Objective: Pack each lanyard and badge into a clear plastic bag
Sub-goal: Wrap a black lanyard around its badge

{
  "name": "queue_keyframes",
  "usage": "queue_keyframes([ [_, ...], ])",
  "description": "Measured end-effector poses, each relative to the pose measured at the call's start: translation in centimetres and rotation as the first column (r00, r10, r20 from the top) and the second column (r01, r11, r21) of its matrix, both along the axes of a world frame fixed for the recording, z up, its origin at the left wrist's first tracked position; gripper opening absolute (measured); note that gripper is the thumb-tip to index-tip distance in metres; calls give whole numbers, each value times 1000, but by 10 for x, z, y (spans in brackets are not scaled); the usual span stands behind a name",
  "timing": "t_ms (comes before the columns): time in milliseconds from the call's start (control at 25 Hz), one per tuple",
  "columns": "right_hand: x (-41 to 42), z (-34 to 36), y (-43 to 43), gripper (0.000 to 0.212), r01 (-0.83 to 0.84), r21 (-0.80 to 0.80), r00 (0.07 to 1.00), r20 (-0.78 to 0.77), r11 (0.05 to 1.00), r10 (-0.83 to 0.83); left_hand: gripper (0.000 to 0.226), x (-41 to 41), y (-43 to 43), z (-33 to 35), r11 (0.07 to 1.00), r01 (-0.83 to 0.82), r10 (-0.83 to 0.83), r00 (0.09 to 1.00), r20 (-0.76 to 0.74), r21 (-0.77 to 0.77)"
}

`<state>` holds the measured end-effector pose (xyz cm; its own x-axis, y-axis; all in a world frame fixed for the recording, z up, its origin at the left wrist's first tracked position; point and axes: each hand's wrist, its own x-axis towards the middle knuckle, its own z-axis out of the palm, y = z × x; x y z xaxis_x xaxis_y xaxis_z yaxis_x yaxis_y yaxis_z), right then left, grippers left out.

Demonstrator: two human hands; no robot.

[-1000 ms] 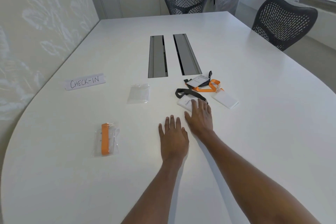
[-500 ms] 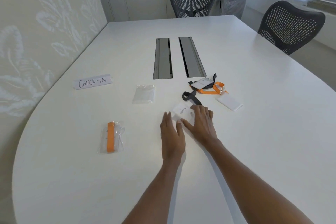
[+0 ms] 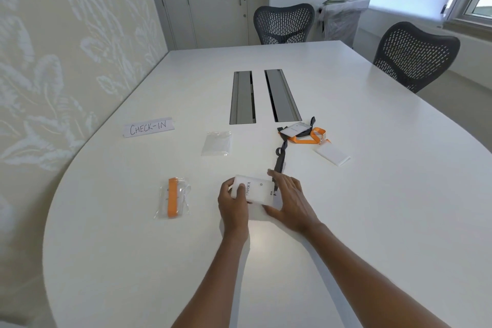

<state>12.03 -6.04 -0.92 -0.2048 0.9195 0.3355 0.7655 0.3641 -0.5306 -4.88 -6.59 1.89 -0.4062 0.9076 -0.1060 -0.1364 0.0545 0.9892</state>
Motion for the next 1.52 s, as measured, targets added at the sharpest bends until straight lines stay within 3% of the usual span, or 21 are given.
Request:
queue_keyframes([
  [120, 3, 3, -4, 72, 41, 47, 995, -93, 998, -37, 31, -10, -15, 16, 996, 82, -83, 995, 51, 27],
  [240, 1, 6, -8, 41, 76, 112, 992, -104, 991, -64, 40, -20, -27, 34, 980, 193, -194, 980, 37, 41],
  [360, -5, 18, -10, 11, 69, 164, 991, -122, 984, -49, 34, -30, -34, 47, 972, 230, -232, 971, 47, 53],
  [520, -11, 52, -3, 18, 107, 242, 977, -206, 964, -57, 12, -44, -43, 66, 958, 281, -286, 912, 295, 61],
  [640, -9, 89, 7, 22, 13, 81, 961, -276, 997, 10, 33, -53, -51, 79, 918, 395, -368, 827, 425, 25],
  [720, -7, 110, 14, 24, -31, 7, 949, -313, 1000, 31, 35, -56, -56, 89, 852, 523, -473, 763, 440, 10],
  [800, -8, 126, 19, 30, -54, -38, 929, -367, 998, 37, 22, -55, -61, 100, 811, 585, -534, 727, 432, 19],
  [960, -24, 143, 10, 36, -47, 69, 927, -370, 996, 70, 22, -50, -63, 128, 827, 536, -549, 700, 456, 172],
  [1200, -62, 136, -27, 17, -107, -53, 834, -549, 993, 61, 32, -44, -57, 157, 868, 427, -492, 809, 320, 254],
  [1400, -80, 135, -58, 26, -163, -60, 665, -744, 985, 65, 24, -37, -54, 164, 911, 332, -396, 868, 299, 242],
  [1520, -84, 136, -72, 26, -186, -103, 647, -761, 977, 43, 20, -33, -52, 163, 924, 316, -371, 878, 303, 216],
])
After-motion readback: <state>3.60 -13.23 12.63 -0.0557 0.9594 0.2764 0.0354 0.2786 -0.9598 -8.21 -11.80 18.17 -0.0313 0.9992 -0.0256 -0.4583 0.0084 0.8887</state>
